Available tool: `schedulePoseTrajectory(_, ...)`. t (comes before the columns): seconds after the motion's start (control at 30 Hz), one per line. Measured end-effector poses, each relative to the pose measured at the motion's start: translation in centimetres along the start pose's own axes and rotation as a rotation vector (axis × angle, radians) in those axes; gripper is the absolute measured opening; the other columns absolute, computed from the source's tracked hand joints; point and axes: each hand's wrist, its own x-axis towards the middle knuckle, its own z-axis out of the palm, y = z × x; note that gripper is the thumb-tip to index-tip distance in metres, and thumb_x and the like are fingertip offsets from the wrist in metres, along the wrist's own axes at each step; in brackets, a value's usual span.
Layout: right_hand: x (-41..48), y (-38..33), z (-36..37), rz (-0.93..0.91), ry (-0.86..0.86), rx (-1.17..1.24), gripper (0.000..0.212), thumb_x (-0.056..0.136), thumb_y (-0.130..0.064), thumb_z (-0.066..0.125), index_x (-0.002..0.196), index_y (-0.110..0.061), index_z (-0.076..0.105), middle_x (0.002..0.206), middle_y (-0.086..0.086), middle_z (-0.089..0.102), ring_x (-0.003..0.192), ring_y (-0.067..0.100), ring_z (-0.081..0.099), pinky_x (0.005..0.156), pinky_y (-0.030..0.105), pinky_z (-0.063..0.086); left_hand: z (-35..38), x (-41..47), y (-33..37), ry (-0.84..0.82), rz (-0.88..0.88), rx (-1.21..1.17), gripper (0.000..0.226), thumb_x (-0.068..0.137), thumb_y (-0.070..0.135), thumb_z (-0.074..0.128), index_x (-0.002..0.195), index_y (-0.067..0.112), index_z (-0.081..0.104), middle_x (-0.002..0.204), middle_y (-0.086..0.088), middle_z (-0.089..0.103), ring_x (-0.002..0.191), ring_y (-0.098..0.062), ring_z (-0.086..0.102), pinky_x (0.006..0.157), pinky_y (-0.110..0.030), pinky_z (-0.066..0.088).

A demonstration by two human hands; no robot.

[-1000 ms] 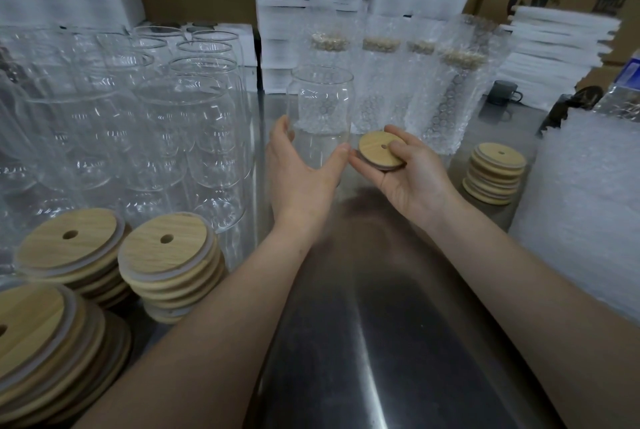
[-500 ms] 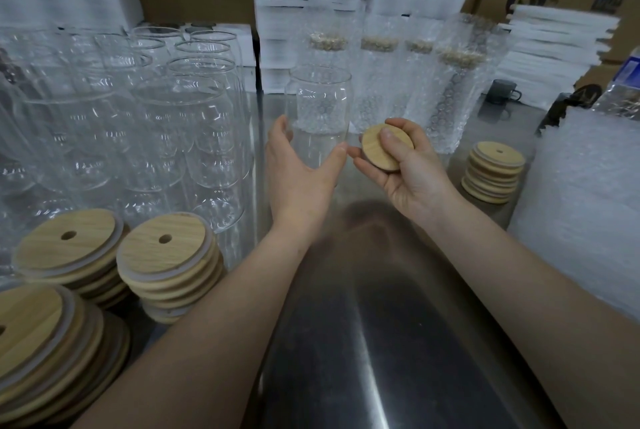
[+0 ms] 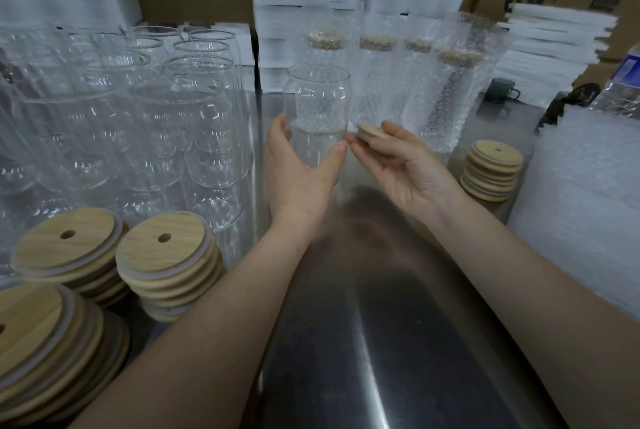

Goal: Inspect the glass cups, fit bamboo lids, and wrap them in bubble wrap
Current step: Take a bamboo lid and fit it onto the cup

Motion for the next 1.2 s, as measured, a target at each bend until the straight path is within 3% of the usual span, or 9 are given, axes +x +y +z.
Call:
schedulePoseTrajectory(0.1,-0.16,-0.31,0.07,0.063,0.023,-0.042,0.046,0.081,-0.020,0.071,0.119,0.001,0.056,0.110,0.023,0.059,0.097,0.037,0.071,0.082,0.042,0.060,0.00,-0.03,0.02,0.001,0.004,0.012,0.089,0.080,0.037,0.078,0.149,0.019,0.026,0.147,-0.004,0.039,0.137,-0.015,0.038,0.115,-0.042,0.033)
schedulePoseTrajectory(0.23,-0.37,-0.33,-0.09,0.177,0.128,-0.173,0.075,0.090,-0.066,0.049,0.125,0.000,0.054,0.096,0.020,0.068,0.081,0.031,0.074,0.066,0.042,0.061,-0.05,-0.09,0.17,0.002,0.002,0.012,0.088,0.080,0.037,0.078,0.149,0.020,0.026,0.147,-0.003,0.039,0.137,-0.014,0.037,0.115,-0.042,0.033)
schedulePoseTrajectory(0.33,-0.49,-0.34,-0.40,0.197,0.125,-0.258,0.083,0.089,-0.076,0.035,0.113,-0.002,0.061,0.081,0.016,0.074,0.067,0.025,0.073,0.055,0.033,0.059,-0.09,-0.19,0.26,0.002,0.003,0.011,0.088,0.080,0.036,0.078,0.150,0.020,0.025,0.148,-0.002,0.039,0.137,-0.014,0.037,0.115,-0.042,0.033)
schedulePoseTrajectory(0.47,-0.54,-0.31,-0.32,0.190,0.085,-0.260,0.067,0.094,-0.065,0.040,0.109,-0.004,0.063,0.095,0.016,0.075,0.065,0.022,0.073,0.049,0.028,0.057,-0.11,-0.28,0.33,0.004,0.011,0.020,0.088,0.081,0.035,0.078,0.150,0.019,0.026,0.147,-0.003,0.039,0.137,-0.014,0.037,0.115,-0.040,0.033)
schedulePoseTrajectory(0.57,-0.52,-0.10,-0.35,0.188,0.069,-0.305,0.044,0.097,-0.050,0.052,0.104,-0.008,0.063,0.093,0.012,0.075,0.060,0.019,0.071,0.043,0.022,0.053,-0.09,-0.25,0.33,0.007,0.008,0.019,0.087,0.081,0.035,0.078,0.149,0.019,0.027,0.146,-0.003,0.040,0.136,-0.014,0.038,0.115,-0.040,0.032)
schedulePoseTrajectory(0.77,-0.46,-0.14,-0.18,0.129,0.079,-0.413,0.023,0.093,-0.031,0.064,0.106,-0.012,0.060,0.087,0.009,0.075,0.051,0.016,0.064,0.040,0.019,0.046,-0.09,-0.22,0.24,0.003,0.003,0.020,0.087,0.080,0.036,0.078,0.149,0.020,0.026,0.146,-0.001,0.040,0.136,-0.012,0.037,0.115,-0.039,0.033)
schedulePoseTrajectory(0.97,-0.48,-0.05,0.21,0.070,0.085,-0.381,0.041,0.087,0.002,0.066,0.125,-0.001,0.052,0.084,0.011,0.074,0.054,0.015,0.066,0.044,0.019,0.050,-0.08,-0.13,0.29,0.007,0.010,0.025,0.088,0.080,0.035,0.078,0.149,0.018,0.027,0.146,-0.003,0.040,0.136,-0.013,0.037,0.115,-0.039,0.032)
schedulePoseTrajectory(1.1,-0.40,-0.17,0.20,0.115,0.037,-0.193,0.050,0.089,0.016,0.051,0.136,0.002,0.044,0.106,0.024,0.066,0.079,0.028,0.071,0.060,0.029,0.059,-0.08,-0.14,0.26,0.006,0.013,0.025,0.091,0.078,0.038,0.079,0.149,0.018,0.026,0.147,-0.004,0.040,0.136,-0.013,0.037,0.115,-0.039,0.032)
schedulePoseTrajectory(1.2,-0.45,-0.27,0.39,0.169,-0.001,-0.064,0.045,0.095,0.011,0.043,0.140,0.007,0.040,0.121,0.030,0.055,0.093,0.036,0.067,0.067,0.038,0.061,-0.07,-0.15,0.21,0.008,0.013,0.024,0.091,0.078,0.039,0.079,0.149,0.018,0.026,0.148,-0.004,0.039,0.137,-0.012,0.037,0.116,-0.039,0.032)
